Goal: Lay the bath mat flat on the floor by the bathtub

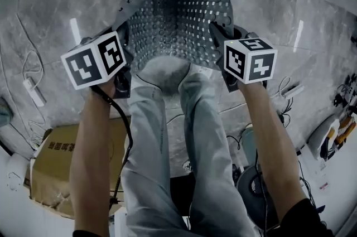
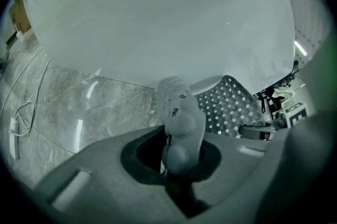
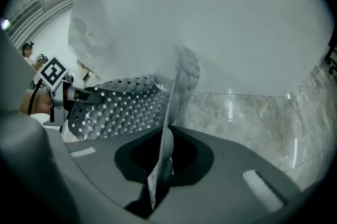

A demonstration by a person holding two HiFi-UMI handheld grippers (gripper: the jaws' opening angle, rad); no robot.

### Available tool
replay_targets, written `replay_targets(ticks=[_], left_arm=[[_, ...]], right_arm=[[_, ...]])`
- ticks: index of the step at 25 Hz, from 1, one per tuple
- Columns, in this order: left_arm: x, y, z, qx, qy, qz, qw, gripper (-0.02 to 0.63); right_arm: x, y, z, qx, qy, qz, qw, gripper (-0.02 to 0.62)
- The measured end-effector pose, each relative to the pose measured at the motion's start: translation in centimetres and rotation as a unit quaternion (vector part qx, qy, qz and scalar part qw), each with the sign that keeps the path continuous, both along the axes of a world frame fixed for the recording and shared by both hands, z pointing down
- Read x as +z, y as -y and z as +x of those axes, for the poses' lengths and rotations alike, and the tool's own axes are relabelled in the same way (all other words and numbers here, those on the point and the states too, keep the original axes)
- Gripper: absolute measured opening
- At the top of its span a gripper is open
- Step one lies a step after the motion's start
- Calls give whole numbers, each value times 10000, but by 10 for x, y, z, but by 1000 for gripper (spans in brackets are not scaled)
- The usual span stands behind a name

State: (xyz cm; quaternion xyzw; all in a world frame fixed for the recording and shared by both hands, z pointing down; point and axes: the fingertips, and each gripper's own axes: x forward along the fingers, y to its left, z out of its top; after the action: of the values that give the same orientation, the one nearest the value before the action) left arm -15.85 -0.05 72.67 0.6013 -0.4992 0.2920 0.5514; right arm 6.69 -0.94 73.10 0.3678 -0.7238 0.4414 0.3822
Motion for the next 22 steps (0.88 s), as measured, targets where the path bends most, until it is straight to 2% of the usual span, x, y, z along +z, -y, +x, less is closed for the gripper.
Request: replay_targets(ticks=[6,10,22], left_arm=[[28,-1,-6,127,353,-170,9992,28],[48,-2,-22,-89,690,-411,9967,26],[113,-24,-74,59,1386,-705,9878,28]], right_arm=[[30,6,16,150,-200,-149,9996,23],[40,9,25,340,-143,-306,9989,25],[91,1,53,240,-580,-535,9966,25]])
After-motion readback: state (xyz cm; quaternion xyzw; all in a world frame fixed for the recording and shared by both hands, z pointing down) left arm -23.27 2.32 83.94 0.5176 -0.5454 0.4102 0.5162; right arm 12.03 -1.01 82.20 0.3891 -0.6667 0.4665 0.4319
